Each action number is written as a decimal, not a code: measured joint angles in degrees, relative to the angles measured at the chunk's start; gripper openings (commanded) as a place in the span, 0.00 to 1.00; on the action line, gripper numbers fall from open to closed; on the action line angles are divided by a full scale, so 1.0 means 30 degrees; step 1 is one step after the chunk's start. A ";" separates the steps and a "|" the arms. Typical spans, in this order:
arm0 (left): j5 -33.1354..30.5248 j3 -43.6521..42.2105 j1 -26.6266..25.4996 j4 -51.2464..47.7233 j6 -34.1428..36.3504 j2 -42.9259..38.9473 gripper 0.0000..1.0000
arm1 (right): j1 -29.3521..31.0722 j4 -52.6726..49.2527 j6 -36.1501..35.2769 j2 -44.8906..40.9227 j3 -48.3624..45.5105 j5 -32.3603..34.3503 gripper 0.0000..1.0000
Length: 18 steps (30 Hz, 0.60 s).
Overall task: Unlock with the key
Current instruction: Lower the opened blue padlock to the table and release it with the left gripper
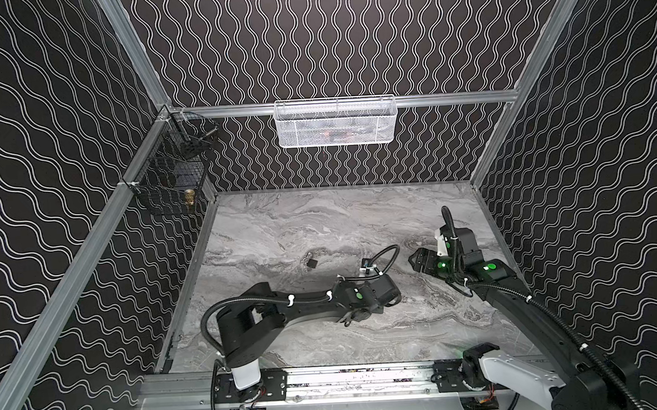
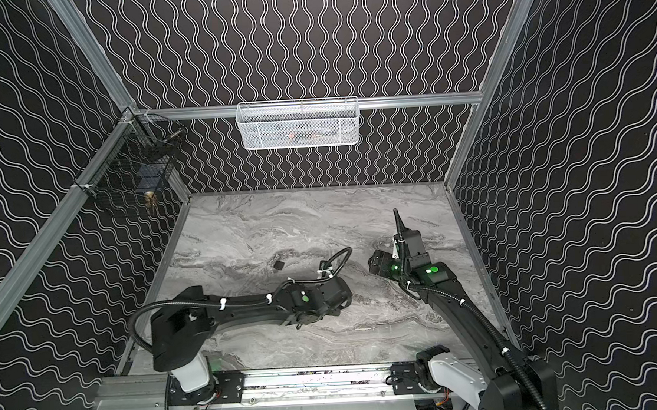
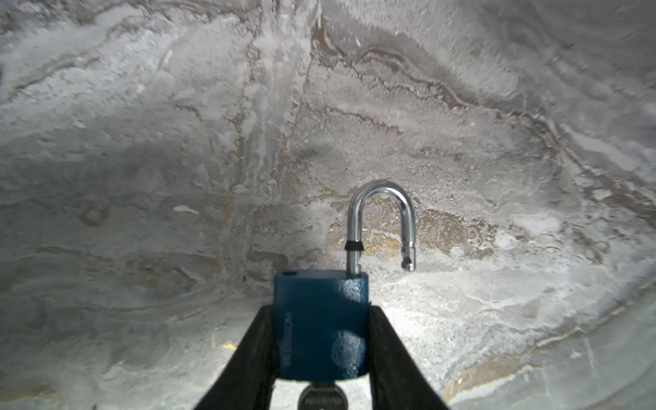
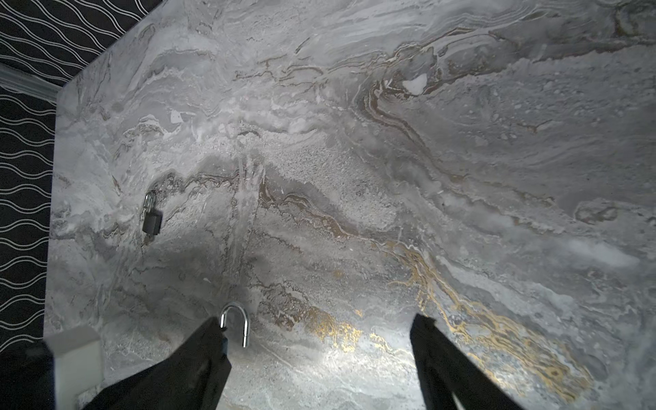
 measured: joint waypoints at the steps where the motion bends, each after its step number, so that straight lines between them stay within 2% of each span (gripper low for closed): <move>1: -0.0080 0.0299 -0.0073 -0.0182 -0.0138 0.0386 0.00 | -0.0109 0.0080 0.0000 0.0000 -0.0073 -0.0080 0.85; 8: -0.0342 0.1362 -0.0226 -0.0998 -0.0488 0.2302 0.00 | -0.0758 0.0313 0.0000 -0.0029 -0.0444 -0.0372 0.85; 10: -0.0299 0.1384 -0.0240 -0.0991 -0.0510 0.2659 0.04 | -0.0816 0.0321 0.0000 -0.0117 -0.0474 -0.0423 0.85; 15: -0.0226 0.1282 -0.0262 -0.0918 -0.0903 0.3002 0.27 | -0.0947 0.0350 -0.0007 -0.0328 -0.0736 -0.0568 0.85; 18: -0.0270 0.1064 -0.0262 -0.0678 -0.0925 0.2863 0.45 | -0.0984 0.0503 -0.0007 -0.0321 -0.0736 -0.0648 0.85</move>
